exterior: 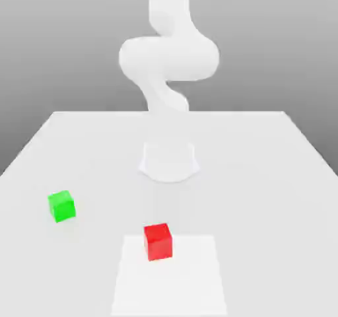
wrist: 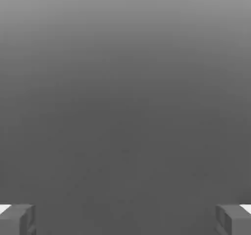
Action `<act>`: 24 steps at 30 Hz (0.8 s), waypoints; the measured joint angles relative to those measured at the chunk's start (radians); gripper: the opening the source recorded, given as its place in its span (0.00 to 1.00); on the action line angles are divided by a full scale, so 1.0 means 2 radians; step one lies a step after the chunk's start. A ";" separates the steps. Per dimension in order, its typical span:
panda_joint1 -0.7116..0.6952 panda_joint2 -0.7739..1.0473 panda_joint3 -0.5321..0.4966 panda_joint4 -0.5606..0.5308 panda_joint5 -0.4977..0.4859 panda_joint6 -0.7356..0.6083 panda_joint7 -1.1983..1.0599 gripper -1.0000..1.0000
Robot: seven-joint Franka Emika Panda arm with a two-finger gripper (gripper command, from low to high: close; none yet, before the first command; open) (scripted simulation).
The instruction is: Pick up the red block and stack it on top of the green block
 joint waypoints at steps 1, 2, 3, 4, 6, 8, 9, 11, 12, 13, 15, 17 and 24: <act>0.002 0.017 -0.004 -0.014 0.000 0.012 -0.008 0.50; 0.004 0.033 -0.008 -0.029 0.000 0.024 -0.015 0.50; 0.006 0.050 -0.012 -0.043 0.000 0.036 -0.023 0.50; 0.007 0.066 -0.015 -0.056 -0.001 0.048 -0.031 0.50; 0.011 0.099 -0.022 -0.084 -0.001 0.071 -0.046 0.50; 0.014 0.132 -0.028 -0.112 -0.001 0.094 -0.061 0.50; 0.015 0.148 -0.031 -0.126 -0.002 0.106 -0.068 0.50; 0.018 0.183 -0.037 -0.154 -0.003 0.131 -0.084 0.50; 0.019 0.201 -0.040 -0.169 -0.003 0.143 -0.092 0.50; 0.019 0.219 -0.042 -0.184 -0.004 0.156 -0.099 0.50; 0.020 0.259 -0.046 -0.215 -0.006 0.184 -0.116 0.50; 0.020 0.308 -0.050 -0.245 -0.009 0.218 -0.133 0.50; 0.002 0.450 -0.021 -0.245 0.038 0.334 -0.177 0.50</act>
